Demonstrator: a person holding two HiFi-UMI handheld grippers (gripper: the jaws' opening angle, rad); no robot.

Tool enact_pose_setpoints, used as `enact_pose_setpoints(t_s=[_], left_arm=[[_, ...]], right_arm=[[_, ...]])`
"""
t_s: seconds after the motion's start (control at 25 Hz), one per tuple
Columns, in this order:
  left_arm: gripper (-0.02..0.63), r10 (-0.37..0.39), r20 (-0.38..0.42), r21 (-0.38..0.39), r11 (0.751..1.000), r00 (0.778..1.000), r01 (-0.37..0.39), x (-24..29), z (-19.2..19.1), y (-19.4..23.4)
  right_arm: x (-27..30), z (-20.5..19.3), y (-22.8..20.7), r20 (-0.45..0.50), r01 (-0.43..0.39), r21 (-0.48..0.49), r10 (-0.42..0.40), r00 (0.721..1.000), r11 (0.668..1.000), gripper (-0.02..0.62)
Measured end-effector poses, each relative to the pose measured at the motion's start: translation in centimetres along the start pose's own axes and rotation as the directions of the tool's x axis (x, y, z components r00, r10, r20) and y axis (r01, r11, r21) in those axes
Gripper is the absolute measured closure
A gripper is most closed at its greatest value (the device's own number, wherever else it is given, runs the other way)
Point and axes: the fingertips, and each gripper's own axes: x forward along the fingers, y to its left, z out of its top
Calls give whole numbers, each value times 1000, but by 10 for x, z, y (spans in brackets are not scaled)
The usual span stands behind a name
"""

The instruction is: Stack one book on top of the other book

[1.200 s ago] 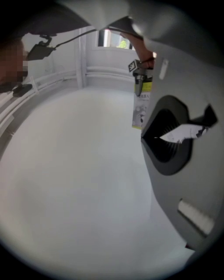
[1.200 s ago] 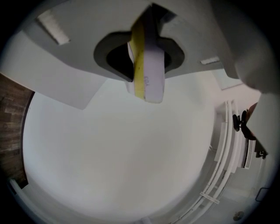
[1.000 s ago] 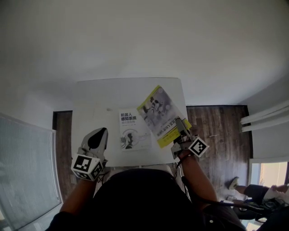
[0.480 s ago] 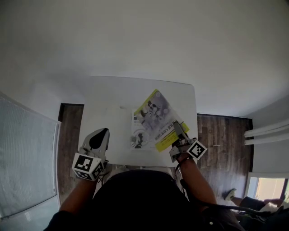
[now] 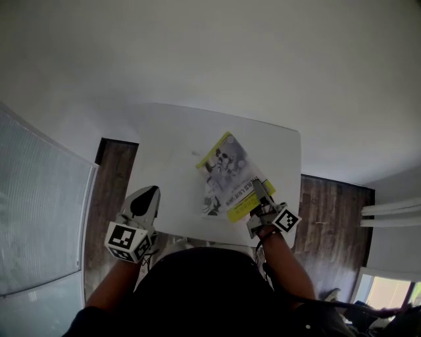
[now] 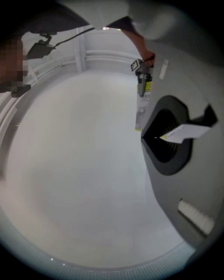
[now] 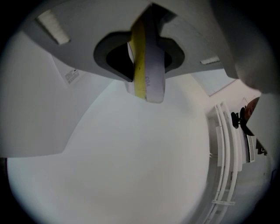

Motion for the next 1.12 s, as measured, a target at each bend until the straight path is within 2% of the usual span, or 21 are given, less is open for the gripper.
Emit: enact_pose_setpoints(t_s=[0.24, 0.6, 0.8, 1.12], left_arm=[[603, 29, -29, -7, 1000, 999, -29, 18, 4, -26], [603, 68, -75, -1, 998, 995, -68, 41, 8, -41], [603, 90, -100, -5, 996, 991, -91, 44, 18, -42], [603, 80, -132, -3, 997, 988, -81, 44, 1, -34]], right_arm=[[7, 5, -12, -65, -28, 40, 31, 997, 999, 509], [19, 4, -29, -148, -46, 109, 62, 987, 993, 509], [23, -1, -35, -187, -29, 131, 54, 981, 991, 509], [23, -14, -61, -175, 20, 183, 13, 984, 983, 509]])
